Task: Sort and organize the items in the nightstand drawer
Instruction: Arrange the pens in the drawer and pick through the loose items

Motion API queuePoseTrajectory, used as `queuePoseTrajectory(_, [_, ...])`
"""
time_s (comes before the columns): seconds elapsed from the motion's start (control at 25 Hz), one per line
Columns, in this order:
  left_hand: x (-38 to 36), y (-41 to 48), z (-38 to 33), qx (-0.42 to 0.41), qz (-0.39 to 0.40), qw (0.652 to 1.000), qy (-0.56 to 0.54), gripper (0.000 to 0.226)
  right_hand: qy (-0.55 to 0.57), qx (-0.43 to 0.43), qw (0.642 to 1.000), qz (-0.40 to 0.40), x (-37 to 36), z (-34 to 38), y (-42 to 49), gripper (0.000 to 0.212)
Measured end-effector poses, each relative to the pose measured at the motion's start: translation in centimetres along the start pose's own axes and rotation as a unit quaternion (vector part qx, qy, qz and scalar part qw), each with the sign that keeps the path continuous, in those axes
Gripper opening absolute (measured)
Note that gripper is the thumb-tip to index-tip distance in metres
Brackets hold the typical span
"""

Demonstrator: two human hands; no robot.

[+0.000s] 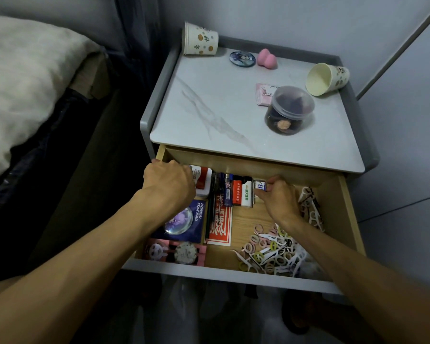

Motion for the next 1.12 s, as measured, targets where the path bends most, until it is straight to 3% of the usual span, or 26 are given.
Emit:
queuePoseTrajectory(0.16, [1.5,-0.8,-0.8,-0.008,-0.035,0.999,-0.007,0.03,-0.029,0.051,0.998,0.01,2.4,-0.5,0.5,0.014])
queuePoseTrajectory(0.28, [3.0,-1.1,-3.0,-0.057,-0.092,0.992,-0.066,0.035,-0.154,0.138,0.977,0.051,5.1,-2.2,1.5,0.02])
queuePoseTrajectory(0.44, [2.6,-1.9,-8.7,-0.169,0.01,0.95,-0.261,0.035,-0.315,0.189,0.92,0.14,5.3,-5.1,0.9,0.042])
queuePoseTrajectory(0.6, [1.1,-3.6,-12.7,-0.243,0.096,0.919,-0.294,0.047,-0.293,0.223,0.91,0.193,4.8,-5.0,0.1,0.032])
queuePoseTrajectory(0.76, [-1.4,-4.5,-14.7,-0.262,0.162,0.898,-0.314,0.053,-0.265,0.217,0.889,0.305,5.0,-5.8,-0.6,0.011])
queuePoseTrajectory(0.84, [-2.3,-4.9,-15.4,-0.271,0.184,0.894,-0.305,0.066,-0.241,0.22,0.894,0.308,5.5,-5.7,-0.8,0.021])
queuePoseTrajectory(1.0, [-3.1,-5.9,-16.5,-0.309,0.182,0.896,-0.261,0.091,-0.25,0.244,0.888,0.298,5.7,-5.6,-1.3,0.067])
queuePoseTrajectory(1.12, [-3.4,-6.2,-16.9,-0.323,0.173,0.892,-0.264,0.093,-0.249,0.256,0.872,0.335,5.6,-5.5,-1.9,0.058])
Point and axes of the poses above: each hand's wrist, its own y-axis towards the middle knuckle, its own x-axis out of the back of the hand, z = x × y, the point moved 7 cm from there along y, towards the middle knuckle, and after that the axes turned 13 degrees about -z, right-handed, at the moved point
